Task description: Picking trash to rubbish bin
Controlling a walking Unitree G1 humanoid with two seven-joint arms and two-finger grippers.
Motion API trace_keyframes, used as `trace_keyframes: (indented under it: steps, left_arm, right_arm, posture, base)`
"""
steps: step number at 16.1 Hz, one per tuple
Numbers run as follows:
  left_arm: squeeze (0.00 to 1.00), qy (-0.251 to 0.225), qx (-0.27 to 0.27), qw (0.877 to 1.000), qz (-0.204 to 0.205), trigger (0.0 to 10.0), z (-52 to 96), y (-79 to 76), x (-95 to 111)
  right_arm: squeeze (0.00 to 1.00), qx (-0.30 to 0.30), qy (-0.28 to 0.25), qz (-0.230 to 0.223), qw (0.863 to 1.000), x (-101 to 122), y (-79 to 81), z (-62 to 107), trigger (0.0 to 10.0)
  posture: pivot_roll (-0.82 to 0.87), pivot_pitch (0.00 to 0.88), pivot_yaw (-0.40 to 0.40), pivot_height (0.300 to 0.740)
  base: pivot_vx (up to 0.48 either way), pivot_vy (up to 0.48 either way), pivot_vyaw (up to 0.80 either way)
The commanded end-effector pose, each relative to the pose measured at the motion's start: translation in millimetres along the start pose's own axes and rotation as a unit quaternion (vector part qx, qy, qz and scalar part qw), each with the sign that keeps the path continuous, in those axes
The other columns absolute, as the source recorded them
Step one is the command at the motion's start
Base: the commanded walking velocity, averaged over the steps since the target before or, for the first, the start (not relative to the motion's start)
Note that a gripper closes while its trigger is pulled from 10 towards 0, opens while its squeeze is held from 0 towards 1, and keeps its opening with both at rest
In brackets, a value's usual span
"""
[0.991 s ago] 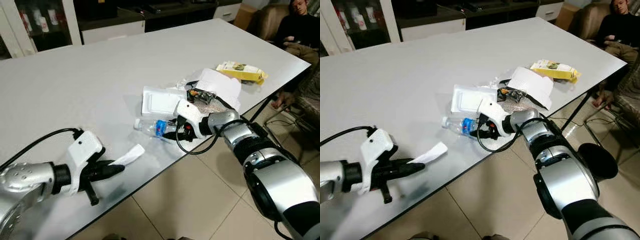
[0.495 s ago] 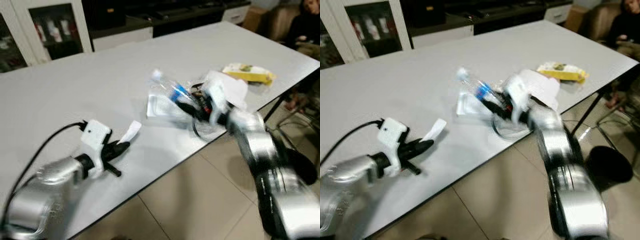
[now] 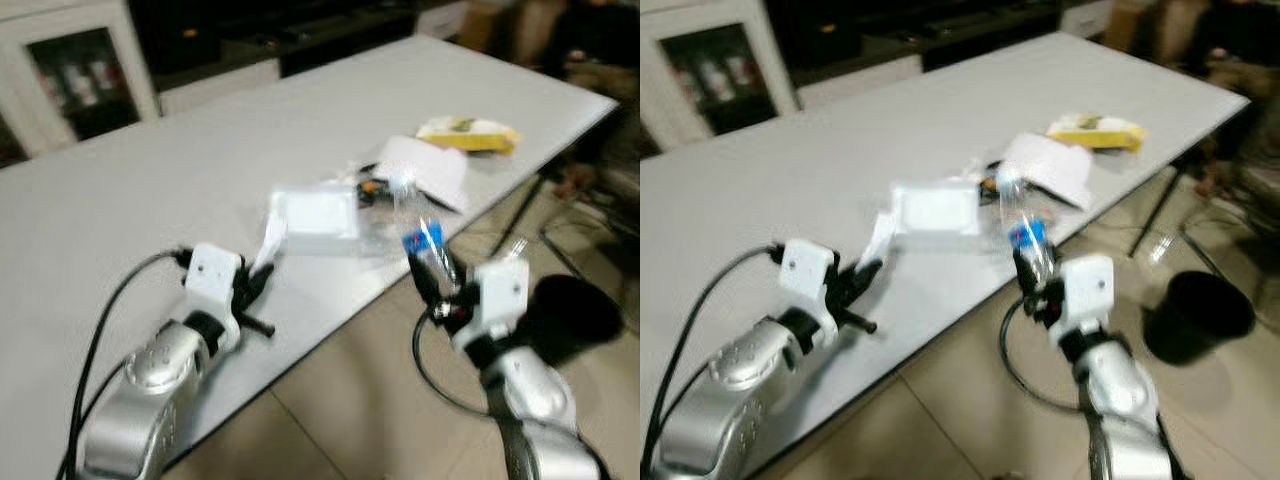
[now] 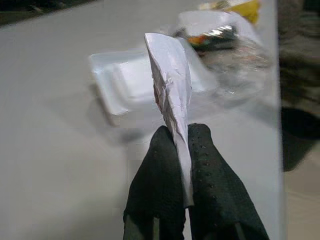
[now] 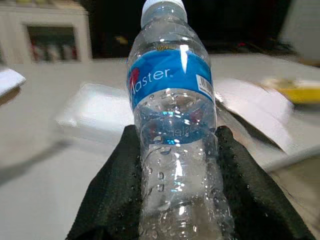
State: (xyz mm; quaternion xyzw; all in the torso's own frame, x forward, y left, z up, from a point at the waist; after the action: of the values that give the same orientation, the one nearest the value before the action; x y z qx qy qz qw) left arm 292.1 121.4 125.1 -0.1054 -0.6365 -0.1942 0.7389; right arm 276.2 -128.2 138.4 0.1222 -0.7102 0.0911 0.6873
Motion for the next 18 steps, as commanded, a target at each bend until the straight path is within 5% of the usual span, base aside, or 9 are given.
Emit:
trace_keyframes:
  steps: [1,6,8,14,18]
  left_arm:
    - [0.00,-0.008,0.013,1.000,-0.004,10.0,1.4,-2.3,1.4]
    - [0.00,0.010,0.045,0.998,0.050,10.0,5.6,-2.9,-14.1]
    - [0.00,0.009,0.070,0.996,0.054,10.0,7.7,10.5,-10.9]
    - [0.00,0.009,0.027,0.996,0.087,10.0,3.8,-6.0,-3.0]
    - [0.00,0.005,0.059,0.998,-0.001,10.0,3.1,2.5,-1.2]
  right_arm:
    - [0.00,-0.014,0.013,0.019,1.000,0.3,0.6,2.1,10.0]
    - [0.00,-0.040,0.107,-0.013,0.993,-34.3,-10.4,16.9,10.0]
    - [0.00,-0.034,0.114,-0.025,0.993,-32.7,-5.2,16.3,10.0]
    - [0.00,-0.032,0.093,0.010,0.995,-18.3,-19.4,2.2,10.0]
    - [0.00,0.003,0.117,-0.043,0.992,-26.7,-7.7,-3.1,10.0]
  posture:
    - [-0.08,0.045,-0.002,0.740]
    - [-0.07,0.041,-0.049,0.740]
    - [-0.07,0.038,-0.061,0.740]
    - [-0.05,0.025,-0.063,0.740]
    - [-0.04,0.021,-0.083,0.740]
  base:
    - [0.000,0.000,0.00]
    - [0.000,0.000,-0.64]
    - [0.000,0.000,-0.80]
    - [0.000,0.000,-0.80]
    - [0.000,0.000,-0.80]
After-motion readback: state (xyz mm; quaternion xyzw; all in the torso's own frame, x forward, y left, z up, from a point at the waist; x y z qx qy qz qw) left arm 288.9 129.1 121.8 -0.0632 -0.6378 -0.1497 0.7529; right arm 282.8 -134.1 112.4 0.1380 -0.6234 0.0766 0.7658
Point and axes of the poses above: a point about 5 cm out from each wrist's last joint towards the gripper, its own z axis pointing back from the gripper into the wrist, its own x axis along the axis of the wrist's last joint, y = z × x, the point moved 5 cm from there along -z, pointing out of the wrist towards the gripper, and after that the axes turned 5 degrees about -z, right-handed, at the moved point
